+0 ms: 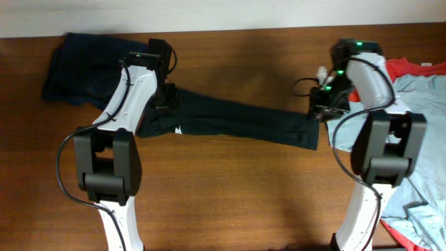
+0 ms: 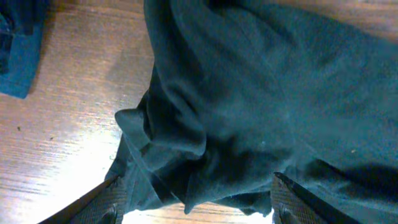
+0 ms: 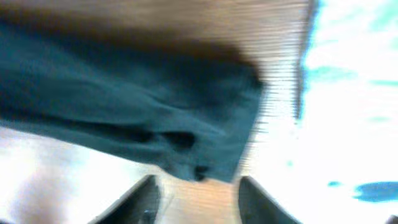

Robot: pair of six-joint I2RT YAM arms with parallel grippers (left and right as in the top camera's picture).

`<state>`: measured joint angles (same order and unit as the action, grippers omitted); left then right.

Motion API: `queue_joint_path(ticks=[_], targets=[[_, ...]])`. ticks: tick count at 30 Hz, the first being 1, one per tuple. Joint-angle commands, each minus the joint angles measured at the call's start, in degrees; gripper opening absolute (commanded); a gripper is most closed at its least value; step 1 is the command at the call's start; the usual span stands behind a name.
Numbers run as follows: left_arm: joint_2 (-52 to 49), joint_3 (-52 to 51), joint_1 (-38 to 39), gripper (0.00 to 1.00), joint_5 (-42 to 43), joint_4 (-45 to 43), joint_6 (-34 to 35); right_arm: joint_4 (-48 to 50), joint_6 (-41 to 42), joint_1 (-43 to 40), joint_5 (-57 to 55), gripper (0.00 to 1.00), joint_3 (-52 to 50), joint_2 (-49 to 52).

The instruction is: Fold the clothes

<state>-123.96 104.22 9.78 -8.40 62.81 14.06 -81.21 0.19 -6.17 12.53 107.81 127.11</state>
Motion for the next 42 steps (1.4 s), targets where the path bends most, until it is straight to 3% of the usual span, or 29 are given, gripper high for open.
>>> queue_joint_path(ticks=[1, 10, 29, 31, 32, 34, 35, 42], targets=[[1.07, -0.31, -0.20, 0.75, 0.02, -0.46, -1.07, -0.02, -0.76, -1.25, 0.79, 0.57, -1.18, -1.95], [1.07, -0.31, -0.15, 0.75, 0.00, -0.44, -1.07, 5.57, 0.81, -1.11, 1.42, 0.63, -7.89, -1.95], [1.07, -0.31, -0.15, 0.75, 0.04, -0.42, -1.07, 31.34, 3.39, 2.75, 3.32, 0.61, -27.89, -1.95], [1.07, -0.31, -0.15, 0.75, 0.02, -0.39, -1.07, 33.48, 3.56, 3.65, 3.34, 0.53, -29.35, -1.92], [1.07, -0.31, -0.15, 0.75, 0.02, -0.39, -1.09, 34.25, 3.56, 4.02, 3.34, 0.43, -29.83, -1.92], [1.07, -0.31, -0.15, 0.75, 0.00, -0.39, -1.09, 34.77, 3.54, 4.59, 2.86, 0.13, -29.97, -1.92], [1.07, -0.31, -0.15, 0.75, 0.02, -0.44, -1.09, 34.75, 3.56, 4.63, 1.86, 0.04, -29.88, -1.95], [2.10, 2.01, -1.03, 0.73, 0.66, -0.68, -0.81, 29.11, 3.50, 2.40, -5.77, 0.04, -25.79, -3.48]])
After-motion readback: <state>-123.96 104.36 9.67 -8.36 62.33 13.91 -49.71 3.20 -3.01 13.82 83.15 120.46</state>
